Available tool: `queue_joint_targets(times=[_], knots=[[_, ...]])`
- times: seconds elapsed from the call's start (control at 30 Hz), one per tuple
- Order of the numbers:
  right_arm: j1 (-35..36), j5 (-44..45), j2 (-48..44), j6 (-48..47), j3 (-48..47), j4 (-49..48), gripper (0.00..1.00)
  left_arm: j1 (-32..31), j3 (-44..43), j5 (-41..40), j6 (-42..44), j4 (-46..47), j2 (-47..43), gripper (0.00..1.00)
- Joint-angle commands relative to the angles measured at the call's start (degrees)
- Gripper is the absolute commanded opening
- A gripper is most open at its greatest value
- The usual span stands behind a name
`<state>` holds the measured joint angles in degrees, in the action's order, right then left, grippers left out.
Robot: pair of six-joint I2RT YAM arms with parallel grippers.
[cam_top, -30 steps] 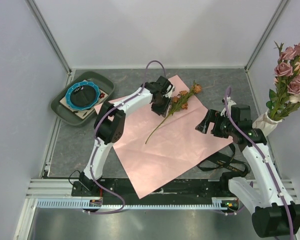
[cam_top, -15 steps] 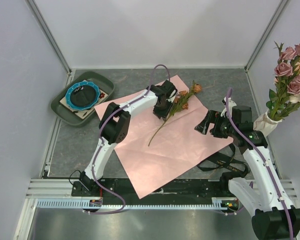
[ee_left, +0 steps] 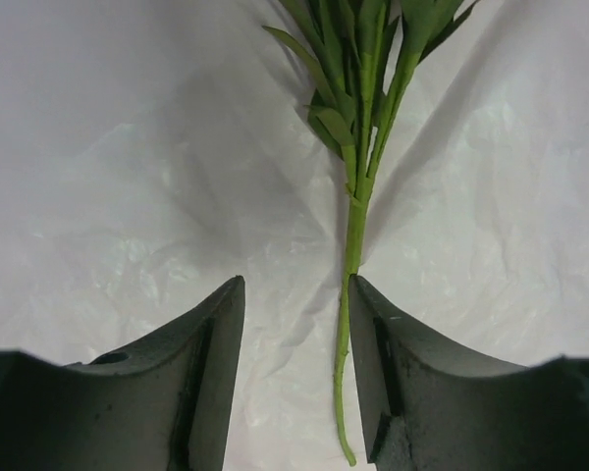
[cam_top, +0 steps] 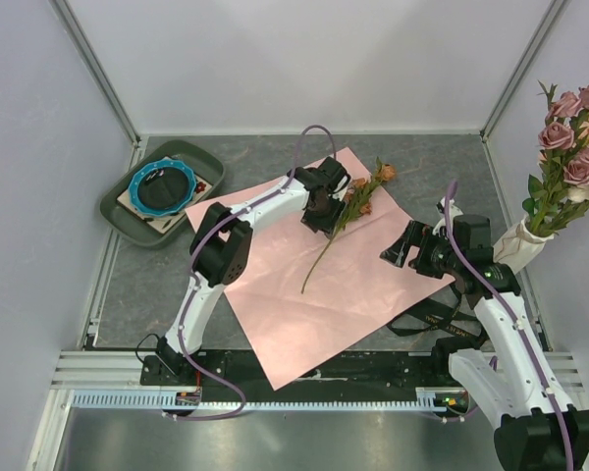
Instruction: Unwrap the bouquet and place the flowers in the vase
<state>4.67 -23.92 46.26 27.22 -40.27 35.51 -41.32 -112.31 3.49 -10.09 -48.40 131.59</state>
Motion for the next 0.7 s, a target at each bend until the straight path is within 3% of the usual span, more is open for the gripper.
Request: queue_joint_targets(times=[0.0,0.17,0.3,0.57,0.67], knots=[[0.25,-0.34,-1.35,1.43,0.02,-2.72,0.98,-2.0,0.87,1.44,-1.6,1.65,-0.99,0.51],[0.17,5.02,-1.0,5.03,0.89,-1.76,0.98,-3.85,0.34,0.04,-1.16,1.65,1.38,0.49],[0.17,4.06,1.37,7.49,2.13,-2.11,0.98,-5.0,0.86,-2.87,-1.34,1.65,2.26,0.48],[0.17,9.15,-0.64,10.39,2.04,-1.93,0.98,-5.09,1.04,-6.56,-1.25,1.29,3.94,0.22],[0.17,11.44,-1.17,10.05,2.48,-2.46,0.98,-5.08,-0.53,-6.56,-1.69,0.33,2.62,0.03]])
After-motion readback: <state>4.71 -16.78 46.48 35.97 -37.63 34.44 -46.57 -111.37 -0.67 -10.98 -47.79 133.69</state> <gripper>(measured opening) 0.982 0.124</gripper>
